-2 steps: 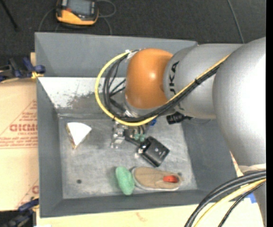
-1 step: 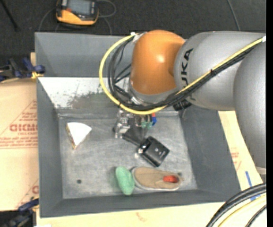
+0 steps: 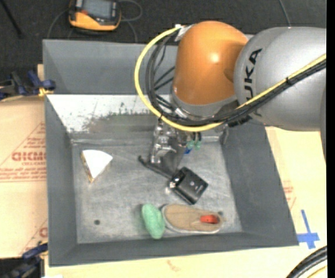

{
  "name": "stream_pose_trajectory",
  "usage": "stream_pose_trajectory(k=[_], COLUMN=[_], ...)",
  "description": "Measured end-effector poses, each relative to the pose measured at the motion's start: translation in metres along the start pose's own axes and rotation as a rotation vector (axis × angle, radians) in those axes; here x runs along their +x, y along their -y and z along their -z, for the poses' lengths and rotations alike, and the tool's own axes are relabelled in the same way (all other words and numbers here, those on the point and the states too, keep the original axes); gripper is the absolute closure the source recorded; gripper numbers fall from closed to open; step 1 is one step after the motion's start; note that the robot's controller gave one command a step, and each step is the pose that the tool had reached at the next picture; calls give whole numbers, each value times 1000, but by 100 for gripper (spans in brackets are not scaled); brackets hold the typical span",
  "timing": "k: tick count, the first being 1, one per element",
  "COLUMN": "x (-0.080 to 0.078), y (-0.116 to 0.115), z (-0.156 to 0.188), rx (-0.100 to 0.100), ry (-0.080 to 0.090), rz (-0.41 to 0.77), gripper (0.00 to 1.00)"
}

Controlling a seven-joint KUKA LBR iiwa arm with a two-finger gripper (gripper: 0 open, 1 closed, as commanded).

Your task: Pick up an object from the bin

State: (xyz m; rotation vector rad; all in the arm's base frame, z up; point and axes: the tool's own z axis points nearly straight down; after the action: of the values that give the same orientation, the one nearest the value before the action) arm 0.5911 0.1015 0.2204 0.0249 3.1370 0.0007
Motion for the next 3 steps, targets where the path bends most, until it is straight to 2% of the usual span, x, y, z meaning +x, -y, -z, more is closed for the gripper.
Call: stream_pose_trajectory(k=[1, 2, 3], x=[21, 19, 19], y=[-3, -3, -3], z=[-30, -27, -27], rx=[0, -1, -1], ry=[-7, -1, -1], rz=[-28, -30, -31], gripper=[100, 0, 0])
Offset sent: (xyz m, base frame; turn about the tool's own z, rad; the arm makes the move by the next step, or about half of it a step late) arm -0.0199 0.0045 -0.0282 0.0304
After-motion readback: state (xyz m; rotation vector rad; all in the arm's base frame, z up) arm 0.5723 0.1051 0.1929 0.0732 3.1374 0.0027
